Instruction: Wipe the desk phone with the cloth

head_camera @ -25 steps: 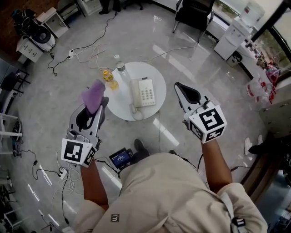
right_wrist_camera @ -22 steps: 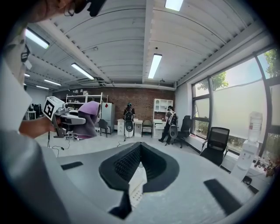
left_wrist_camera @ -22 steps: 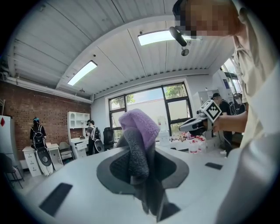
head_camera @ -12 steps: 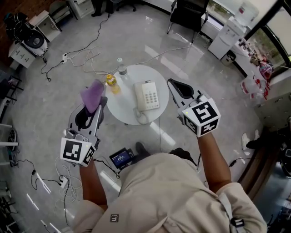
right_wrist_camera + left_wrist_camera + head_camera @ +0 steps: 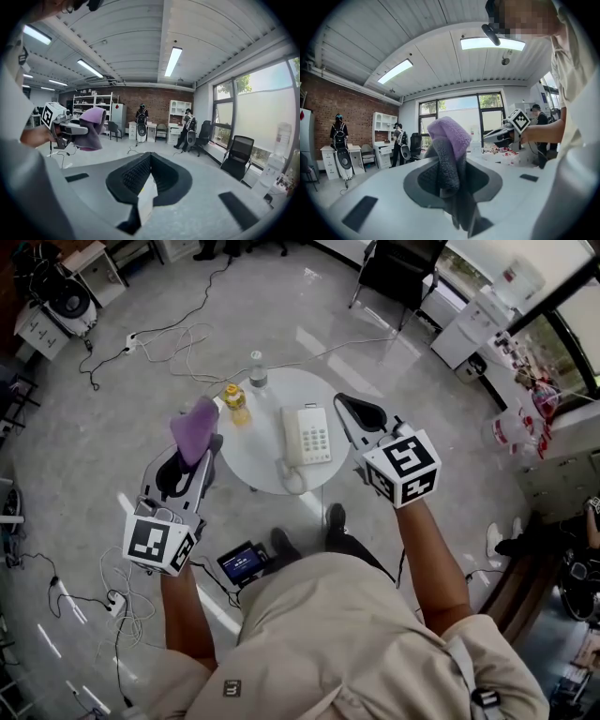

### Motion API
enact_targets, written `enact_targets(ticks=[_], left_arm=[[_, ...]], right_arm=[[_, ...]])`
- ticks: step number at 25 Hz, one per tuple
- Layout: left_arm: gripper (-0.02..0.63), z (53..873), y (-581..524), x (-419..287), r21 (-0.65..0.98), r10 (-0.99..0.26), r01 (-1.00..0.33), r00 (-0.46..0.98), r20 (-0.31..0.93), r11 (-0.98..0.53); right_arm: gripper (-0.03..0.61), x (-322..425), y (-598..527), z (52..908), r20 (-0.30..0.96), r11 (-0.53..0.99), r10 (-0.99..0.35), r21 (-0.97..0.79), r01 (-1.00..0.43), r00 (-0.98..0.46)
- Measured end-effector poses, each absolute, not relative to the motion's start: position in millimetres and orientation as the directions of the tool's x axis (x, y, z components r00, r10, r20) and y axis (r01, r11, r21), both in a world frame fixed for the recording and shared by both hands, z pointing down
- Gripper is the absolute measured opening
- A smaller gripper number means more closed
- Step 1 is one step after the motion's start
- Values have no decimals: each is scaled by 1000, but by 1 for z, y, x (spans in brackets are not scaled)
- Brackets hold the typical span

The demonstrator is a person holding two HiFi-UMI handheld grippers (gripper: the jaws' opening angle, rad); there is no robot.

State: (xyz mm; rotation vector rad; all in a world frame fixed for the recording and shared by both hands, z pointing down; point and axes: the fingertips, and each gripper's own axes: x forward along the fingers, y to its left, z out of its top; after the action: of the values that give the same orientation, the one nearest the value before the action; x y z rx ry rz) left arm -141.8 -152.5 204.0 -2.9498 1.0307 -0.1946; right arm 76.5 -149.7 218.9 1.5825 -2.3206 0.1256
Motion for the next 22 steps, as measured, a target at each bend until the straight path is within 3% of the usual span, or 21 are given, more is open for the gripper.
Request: enact_targets(ticks=[11, 22], left_arm=[[91, 226, -163, -144, -29, -662, -666, 733, 156, -745], [92, 287, -186, -131, 32, -657, -683, 714, 240, -730]], right_arm=[[-6, 66, -190, 250, 350, 462, -842, 75, -884, -411], [34, 66, -239, 342, 450, 491, -777, -5, -871, -440]])
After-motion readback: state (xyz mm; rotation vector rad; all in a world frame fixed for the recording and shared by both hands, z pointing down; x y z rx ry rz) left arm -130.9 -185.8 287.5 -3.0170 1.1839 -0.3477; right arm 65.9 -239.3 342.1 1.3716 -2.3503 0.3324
